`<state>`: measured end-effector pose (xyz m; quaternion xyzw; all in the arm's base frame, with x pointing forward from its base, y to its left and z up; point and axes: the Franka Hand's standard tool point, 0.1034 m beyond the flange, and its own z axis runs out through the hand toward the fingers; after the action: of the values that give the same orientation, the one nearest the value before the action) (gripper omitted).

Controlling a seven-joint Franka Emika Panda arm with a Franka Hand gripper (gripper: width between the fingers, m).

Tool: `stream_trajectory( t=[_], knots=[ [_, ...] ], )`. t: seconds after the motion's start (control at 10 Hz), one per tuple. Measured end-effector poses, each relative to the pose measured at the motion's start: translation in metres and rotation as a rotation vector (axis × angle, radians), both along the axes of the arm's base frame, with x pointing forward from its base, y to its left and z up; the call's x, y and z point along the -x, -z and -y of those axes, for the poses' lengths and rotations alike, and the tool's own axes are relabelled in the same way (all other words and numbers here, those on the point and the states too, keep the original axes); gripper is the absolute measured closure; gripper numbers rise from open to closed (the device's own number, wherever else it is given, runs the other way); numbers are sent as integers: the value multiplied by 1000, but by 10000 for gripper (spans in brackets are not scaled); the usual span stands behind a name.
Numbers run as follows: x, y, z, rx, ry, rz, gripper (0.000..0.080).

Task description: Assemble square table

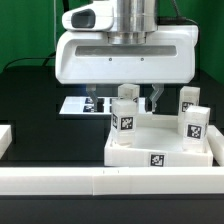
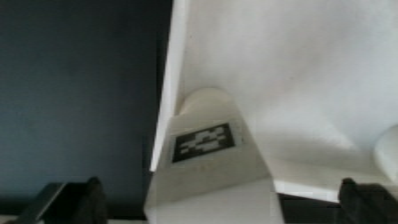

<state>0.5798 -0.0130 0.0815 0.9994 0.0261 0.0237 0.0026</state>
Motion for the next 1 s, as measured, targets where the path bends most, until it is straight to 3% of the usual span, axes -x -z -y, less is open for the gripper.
stream_trajectory(
  t=[0.2, 0.4, 0.5, 0.6, 1.0],
  knots=[
    [0, 0, 2, 9, -99, -2, 151],
    [0, 0, 2, 9, -94, -2, 407],
    [0, 0, 2, 8, -81, -2, 407],
    [0, 0, 2, 8, -68, -2, 514],
    [0, 1, 2, -8, 134, 0, 514]
  ],
)
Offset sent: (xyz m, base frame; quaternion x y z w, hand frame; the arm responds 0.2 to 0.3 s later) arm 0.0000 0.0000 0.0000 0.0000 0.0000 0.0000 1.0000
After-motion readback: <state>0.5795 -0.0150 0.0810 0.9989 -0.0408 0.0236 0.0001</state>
